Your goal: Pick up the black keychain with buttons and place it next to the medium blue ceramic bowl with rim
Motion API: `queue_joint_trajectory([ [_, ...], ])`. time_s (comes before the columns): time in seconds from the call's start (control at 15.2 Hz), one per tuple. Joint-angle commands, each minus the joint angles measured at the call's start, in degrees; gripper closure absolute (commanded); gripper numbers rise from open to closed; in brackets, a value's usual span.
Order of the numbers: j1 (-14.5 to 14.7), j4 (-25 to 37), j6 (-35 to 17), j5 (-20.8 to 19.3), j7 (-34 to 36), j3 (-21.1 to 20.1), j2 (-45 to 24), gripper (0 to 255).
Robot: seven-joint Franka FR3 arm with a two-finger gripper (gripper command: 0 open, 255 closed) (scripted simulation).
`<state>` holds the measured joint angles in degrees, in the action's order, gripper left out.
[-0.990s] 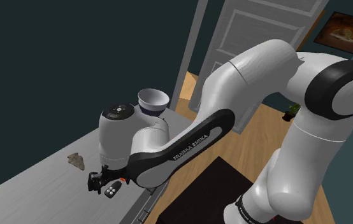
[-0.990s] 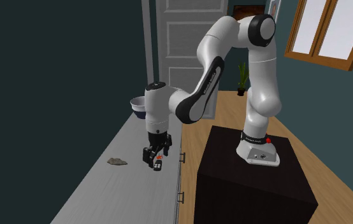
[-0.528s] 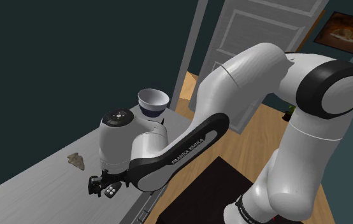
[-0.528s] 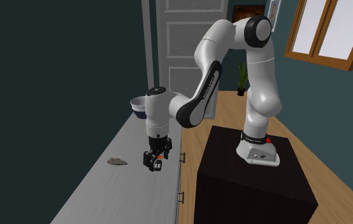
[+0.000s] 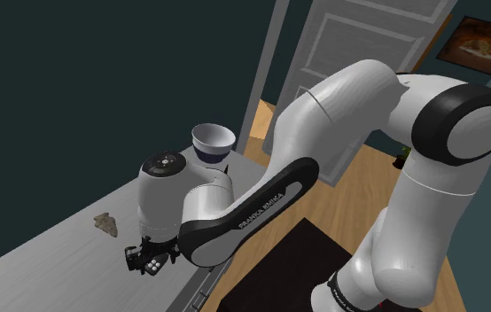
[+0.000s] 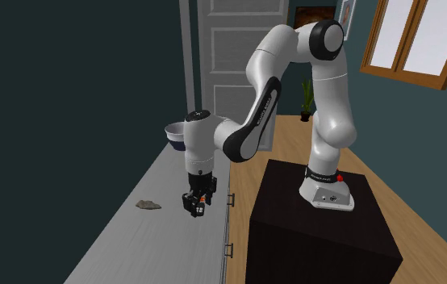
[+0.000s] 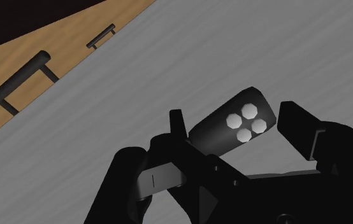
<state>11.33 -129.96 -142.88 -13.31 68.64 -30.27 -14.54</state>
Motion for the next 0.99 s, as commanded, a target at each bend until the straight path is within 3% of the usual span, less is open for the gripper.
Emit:
queue_joint_trajectory([
  [0.0,0.0,0.0,0.0,0.0,0.0,0.0,0.0,255],
  [0.26,0.0,0.0,0.0,0.0,0.0,0.0,0.0,255],
  [0.92,-1.66,1.28,6.61,6.0,-4.23,-2.21,6.49,255],
])
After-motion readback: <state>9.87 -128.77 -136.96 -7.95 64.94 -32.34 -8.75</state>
